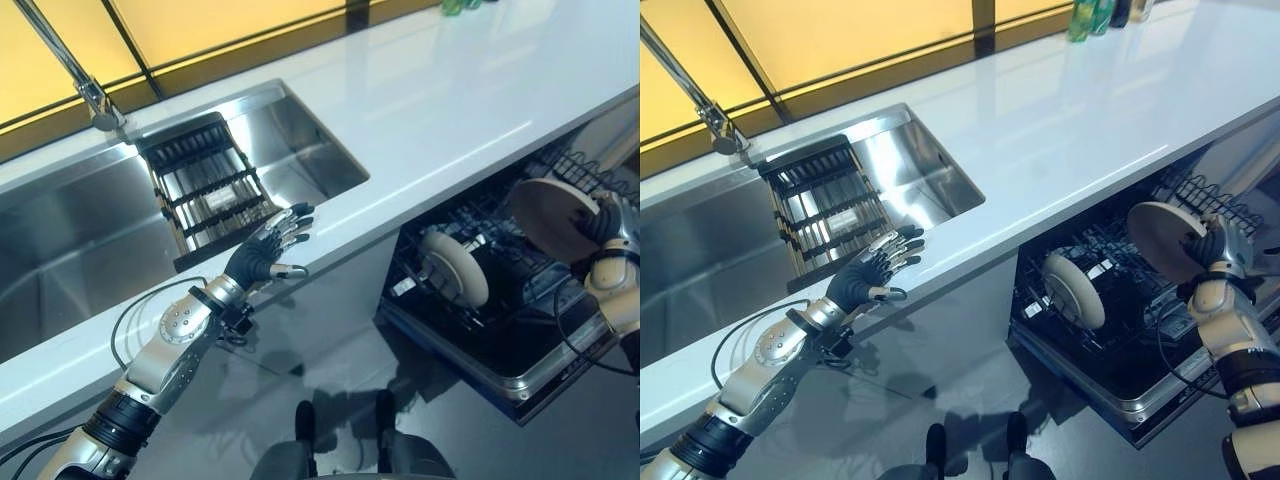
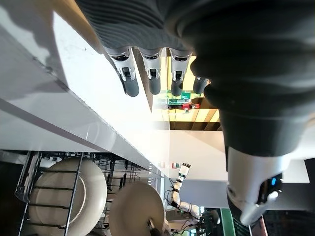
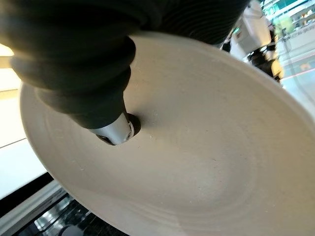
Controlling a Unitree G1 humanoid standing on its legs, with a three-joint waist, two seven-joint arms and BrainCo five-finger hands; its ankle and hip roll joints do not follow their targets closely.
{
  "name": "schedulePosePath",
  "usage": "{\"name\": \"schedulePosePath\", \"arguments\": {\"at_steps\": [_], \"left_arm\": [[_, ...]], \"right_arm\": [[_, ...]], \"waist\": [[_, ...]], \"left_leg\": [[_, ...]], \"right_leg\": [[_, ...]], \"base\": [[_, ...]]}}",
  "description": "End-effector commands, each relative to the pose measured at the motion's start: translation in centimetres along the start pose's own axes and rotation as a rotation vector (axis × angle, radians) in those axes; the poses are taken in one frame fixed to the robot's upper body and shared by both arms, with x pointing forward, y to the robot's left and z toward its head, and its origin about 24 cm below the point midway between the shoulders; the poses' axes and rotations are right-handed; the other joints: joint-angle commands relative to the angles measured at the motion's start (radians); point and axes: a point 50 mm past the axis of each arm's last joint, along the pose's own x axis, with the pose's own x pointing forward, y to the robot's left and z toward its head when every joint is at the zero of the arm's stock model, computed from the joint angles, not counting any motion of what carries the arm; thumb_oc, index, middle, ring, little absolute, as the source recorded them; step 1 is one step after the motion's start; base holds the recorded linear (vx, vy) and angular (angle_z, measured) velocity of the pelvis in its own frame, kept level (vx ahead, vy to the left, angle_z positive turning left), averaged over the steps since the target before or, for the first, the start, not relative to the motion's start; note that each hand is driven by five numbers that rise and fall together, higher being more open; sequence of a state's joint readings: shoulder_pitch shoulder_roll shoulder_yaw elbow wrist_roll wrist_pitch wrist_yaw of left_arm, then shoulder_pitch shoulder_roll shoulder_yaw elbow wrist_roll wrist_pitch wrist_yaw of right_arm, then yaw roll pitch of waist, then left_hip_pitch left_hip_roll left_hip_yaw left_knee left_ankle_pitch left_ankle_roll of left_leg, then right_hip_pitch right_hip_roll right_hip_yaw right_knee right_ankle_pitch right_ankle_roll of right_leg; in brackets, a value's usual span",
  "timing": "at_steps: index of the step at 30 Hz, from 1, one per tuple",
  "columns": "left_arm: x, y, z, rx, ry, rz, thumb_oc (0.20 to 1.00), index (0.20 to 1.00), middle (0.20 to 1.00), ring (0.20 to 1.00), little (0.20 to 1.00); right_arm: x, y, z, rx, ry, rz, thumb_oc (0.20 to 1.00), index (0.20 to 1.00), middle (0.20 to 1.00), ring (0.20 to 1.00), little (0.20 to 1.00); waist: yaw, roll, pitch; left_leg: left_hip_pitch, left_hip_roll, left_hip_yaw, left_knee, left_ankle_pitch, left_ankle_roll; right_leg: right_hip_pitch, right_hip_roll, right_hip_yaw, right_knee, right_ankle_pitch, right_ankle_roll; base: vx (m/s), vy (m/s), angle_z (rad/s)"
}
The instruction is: Pick up plates and place into dishwasher.
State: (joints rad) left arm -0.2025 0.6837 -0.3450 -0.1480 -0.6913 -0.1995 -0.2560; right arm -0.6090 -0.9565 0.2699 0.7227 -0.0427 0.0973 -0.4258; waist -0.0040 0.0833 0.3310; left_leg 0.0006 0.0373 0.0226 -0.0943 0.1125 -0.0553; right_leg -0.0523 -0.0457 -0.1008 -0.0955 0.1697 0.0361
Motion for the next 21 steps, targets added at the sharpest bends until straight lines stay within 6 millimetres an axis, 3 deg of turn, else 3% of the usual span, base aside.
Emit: {"name": "schedulePosePath", "arguments": {"at_steps": [1, 9, 13, 21], "left_arm": [[1.1, -1.2, 1.9, 0.026, -0.079, -0.116, 1.000, 1.000, 1.000, 1.000, 1.000], [2.1, -0.8, 2.9, 0.049, -0.121, -0.111, 1.000, 1.000, 1.000, 1.000, 1.000], [2.7, -0.5, 3.9, 0.060, -0.168, -0.092, 1.000, 1.000, 1.000, 1.000, 1.000], [3.8, -0.5, 4.9, 0.059, -0.238, -0.065, 1.000, 1.000, 1.000, 1.000, 1.000]], "right_arm": [[2.9, -5.3, 3.7, 0.010, -0.082, -0.187, 0.200, 0.200, 0.200, 0.200, 0.200], [3.9, -6.1, 4.9, 0.015, -0.085, -0.162, 0.200, 0.200, 0.200, 0.200, 0.200], [3.9, -4.4, 5.4, 0.013, -0.081, -0.055, 0.200, 0.200, 0.200, 0.200, 0.200], [3.1, -0.1, 4.0, 0.068, 0.004, 0.155, 0.200, 0.200, 0.200, 0.200, 0.200]], "waist": [[0.040, -0.016, 0.053], [0.033, 0.014, 0.091], [0.031, 0.023, 0.096], [0.041, 0.033, 0.109]], "left_leg": [[-0.052, -0.073, 0.010, 0.015, -0.070, 0.051], [-0.092, -0.080, 0.010, 0.010, -0.054, 0.043], [-0.100, -0.084, 0.016, 0.011, -0.052, 0.041], [-0.104, -0.089, 0.021, 0.019, -0.050, 0.040]], "right_leg": [[-0.002, 0.002, -0.020, 0.021, -0.064, 0.036], [-0.050, -0.005, -0.036, 0.026, -0.055, 0.035], [-0.064, -0.010, -0.042, 0.031, -0.055, 0.034], [-0.072, -0.023, -0.056, 0.044, -0.058, 0.033]], "base": [[-0.05, -0.026, 0.03], [-0.04, 0.003, 0.03], [-0.04, 0.030, 0.00], [-0.04, 0.019, 0.00]]}}
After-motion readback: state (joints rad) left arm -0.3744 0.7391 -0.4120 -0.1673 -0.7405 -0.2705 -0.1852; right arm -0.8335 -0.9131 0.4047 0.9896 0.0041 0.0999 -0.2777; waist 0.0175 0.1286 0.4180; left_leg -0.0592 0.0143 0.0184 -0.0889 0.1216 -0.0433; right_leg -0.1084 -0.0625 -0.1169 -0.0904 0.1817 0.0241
